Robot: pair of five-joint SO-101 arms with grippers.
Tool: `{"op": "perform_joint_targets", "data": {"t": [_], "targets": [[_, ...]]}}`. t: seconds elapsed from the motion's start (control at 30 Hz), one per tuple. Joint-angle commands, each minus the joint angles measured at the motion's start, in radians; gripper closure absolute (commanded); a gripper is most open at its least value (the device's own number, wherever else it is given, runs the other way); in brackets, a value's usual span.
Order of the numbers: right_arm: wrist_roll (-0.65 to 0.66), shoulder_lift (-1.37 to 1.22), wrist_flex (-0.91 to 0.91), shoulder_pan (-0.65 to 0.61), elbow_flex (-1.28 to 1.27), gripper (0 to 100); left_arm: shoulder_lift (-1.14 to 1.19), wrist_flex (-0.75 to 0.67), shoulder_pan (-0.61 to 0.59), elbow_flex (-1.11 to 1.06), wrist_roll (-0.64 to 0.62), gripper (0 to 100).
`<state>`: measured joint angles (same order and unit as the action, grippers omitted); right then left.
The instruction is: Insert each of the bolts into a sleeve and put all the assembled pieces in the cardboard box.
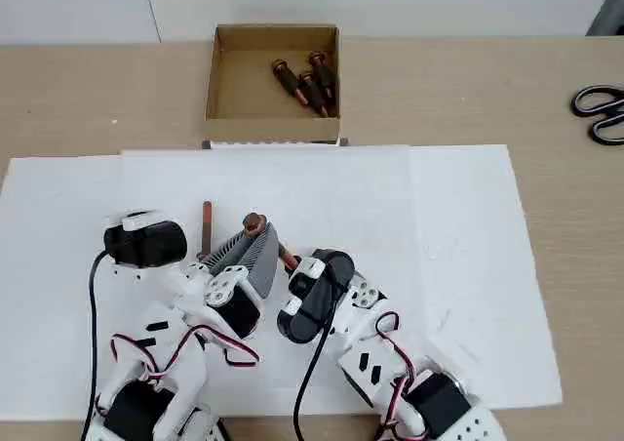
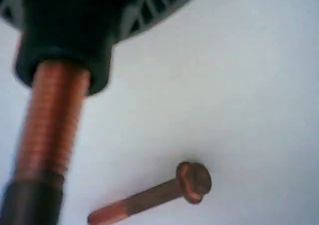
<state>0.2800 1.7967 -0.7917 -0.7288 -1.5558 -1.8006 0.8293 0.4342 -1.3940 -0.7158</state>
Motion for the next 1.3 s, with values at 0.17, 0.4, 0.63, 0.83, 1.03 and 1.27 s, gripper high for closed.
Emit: {"op": "perform_joint_targets", "data": {"t": [0.17, 0.4, 0.63, 0.83, 1.03, 1.27], "targets": [[0.009, 0.015, 0.031, -0.001, 0.046, 99.6, -0.012, 0.037, 0.038, -0.051, -0.006, 100], [0.011, 0.015, 0.031, 0.002, 0.068, 99.6, -0.012, 0.106, 0.129, -0.094, -0.005, 100], [0.011, 0.015, 0.031, 0.002, 0.069, 99.6, -0.012, 0.167, 0.132, -0.133, 0.064, 100], [0.011, 0.015, 0.031, 0.002, 0.068, 99.6, -0.014, 0.187, 0.129, -0.127, 0.11, 95], [0.011, 0.015, 0.025, 0.002, 0.061, 99.6, -0.014, 0.192, 0.126, -0.094, 0.164, 74], [0.011, 0.015, 0.022, 0.004, 0.058, 99.6, -0.014, 0.192, 0.126, -0.013, 0.184, 74]]}}
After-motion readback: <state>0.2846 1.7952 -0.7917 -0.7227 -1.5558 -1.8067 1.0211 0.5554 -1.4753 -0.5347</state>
